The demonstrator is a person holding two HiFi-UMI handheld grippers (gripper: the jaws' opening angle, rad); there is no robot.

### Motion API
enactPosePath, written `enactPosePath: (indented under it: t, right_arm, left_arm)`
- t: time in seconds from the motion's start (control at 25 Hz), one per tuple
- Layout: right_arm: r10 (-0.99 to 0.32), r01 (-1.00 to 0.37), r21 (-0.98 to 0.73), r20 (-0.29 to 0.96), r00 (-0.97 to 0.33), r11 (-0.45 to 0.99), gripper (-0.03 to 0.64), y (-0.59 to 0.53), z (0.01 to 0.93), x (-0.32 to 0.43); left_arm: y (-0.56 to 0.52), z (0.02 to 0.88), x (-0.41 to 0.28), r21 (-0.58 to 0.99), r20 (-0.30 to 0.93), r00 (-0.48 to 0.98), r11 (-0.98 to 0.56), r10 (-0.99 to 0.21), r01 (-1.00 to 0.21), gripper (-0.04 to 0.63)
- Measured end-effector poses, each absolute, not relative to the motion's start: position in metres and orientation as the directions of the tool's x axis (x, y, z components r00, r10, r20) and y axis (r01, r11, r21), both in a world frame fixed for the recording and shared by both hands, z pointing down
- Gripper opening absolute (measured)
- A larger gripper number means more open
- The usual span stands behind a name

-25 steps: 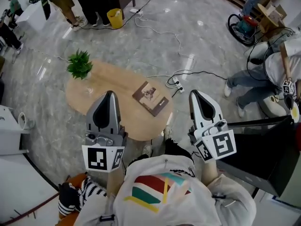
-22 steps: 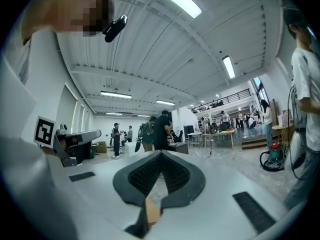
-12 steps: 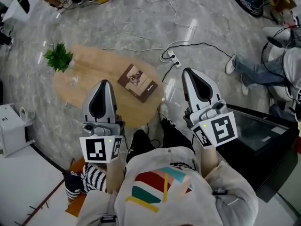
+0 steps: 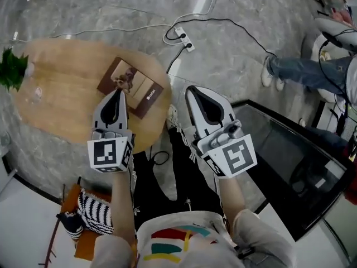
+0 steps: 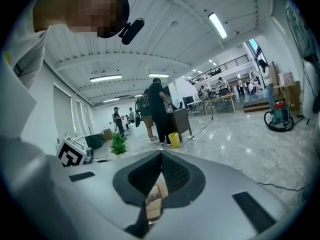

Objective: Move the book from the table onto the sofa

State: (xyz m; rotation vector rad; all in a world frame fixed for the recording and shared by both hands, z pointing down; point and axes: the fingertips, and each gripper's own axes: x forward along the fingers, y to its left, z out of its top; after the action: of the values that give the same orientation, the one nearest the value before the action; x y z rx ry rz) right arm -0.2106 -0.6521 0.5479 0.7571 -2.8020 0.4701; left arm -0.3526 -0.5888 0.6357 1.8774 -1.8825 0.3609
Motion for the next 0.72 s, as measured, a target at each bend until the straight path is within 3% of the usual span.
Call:
enactPosePath:
  t: [0.32,0.72]
  right_arm:
    - [-0.408,-0.536,-0.370,0.371,-0.834,0.759,0.014,-0.642,0.677,-0.204]
    - [-0.402,-0.573,-0.565,0.409,-0.819,0.594,0.014,-0.648,0.749,-0.175]
  left_arm:
    - [-0.567,0.793,-0.331,0.158,0.709,0.126,-0.017,-0.693,-0.987,0.006]
    - [-0.551,0.854,-0.326,0.142,0.789,0.112,0.001,-0.604,-0.990,0.006]
